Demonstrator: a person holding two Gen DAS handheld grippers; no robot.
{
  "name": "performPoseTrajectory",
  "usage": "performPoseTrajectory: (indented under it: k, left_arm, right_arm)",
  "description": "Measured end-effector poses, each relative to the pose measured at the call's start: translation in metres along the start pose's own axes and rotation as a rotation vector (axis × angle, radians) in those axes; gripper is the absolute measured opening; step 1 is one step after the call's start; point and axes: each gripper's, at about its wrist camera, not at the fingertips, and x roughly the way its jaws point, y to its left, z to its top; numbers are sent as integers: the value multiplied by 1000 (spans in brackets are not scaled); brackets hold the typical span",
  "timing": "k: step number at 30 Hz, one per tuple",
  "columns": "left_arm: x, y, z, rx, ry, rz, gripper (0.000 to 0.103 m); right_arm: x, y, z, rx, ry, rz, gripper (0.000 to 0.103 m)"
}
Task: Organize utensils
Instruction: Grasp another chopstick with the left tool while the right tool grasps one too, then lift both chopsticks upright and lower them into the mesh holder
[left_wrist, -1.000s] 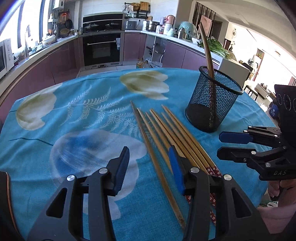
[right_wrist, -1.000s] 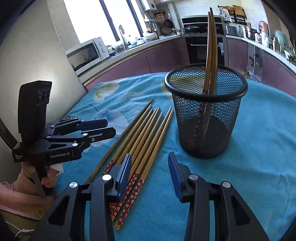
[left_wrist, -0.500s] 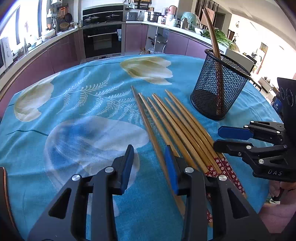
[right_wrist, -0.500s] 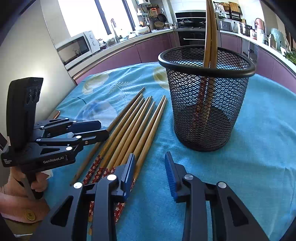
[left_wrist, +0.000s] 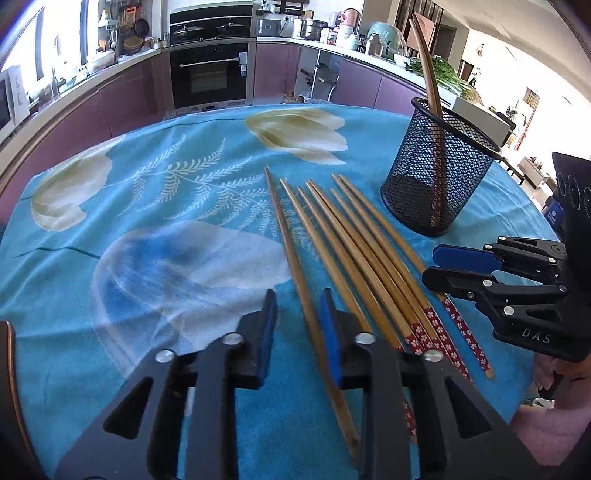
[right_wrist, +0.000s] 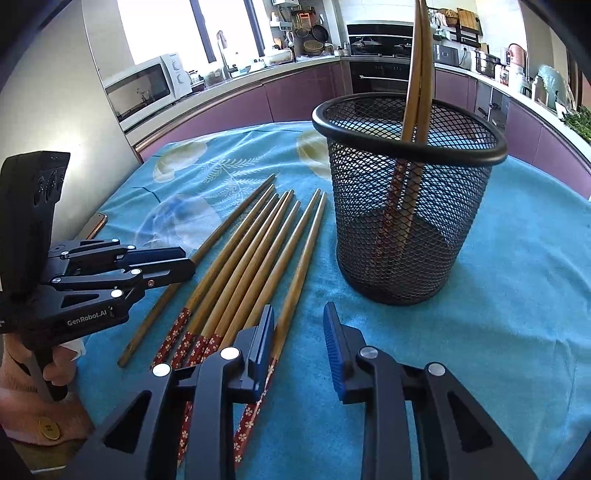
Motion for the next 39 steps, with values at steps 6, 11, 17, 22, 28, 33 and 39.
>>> performPoseTrajectory:
  k: [6, 11, 17, 22, 28, 33, 39]
  left_arm:
    - [12, 2, 14, 10, 7, 20, 28]
    - [18, 2, 21, 7, 6, 39, 20]
    - [16, 4, 18, -34, -9, 25, 10]
    - [5, 8, 14, -62, -28, 11, 8]
    - [-8, 1, 5, -34, -31, -50, 8]
    - [-9, -7, 0, 12, -12, -60, 8]
    - [2, -2, -1, 24, 29, -61, 8]
  right_arm:
    - [8, 2, 7, 1, -9, -21, 26]
    - [11, 2, 10, 26, -15, -22, 16]
    - [10, -8, 7, 96, -31, 18, 6]
    - [-3, -13, 6, 113, -69, 42, 6]
    - [-11, -3, 5, 41, -66, 86, 6]
    - [-4, 3, 3, 6, -22, 87, 6]
    - [2, 5, 1, -8, 12, 68, 6]
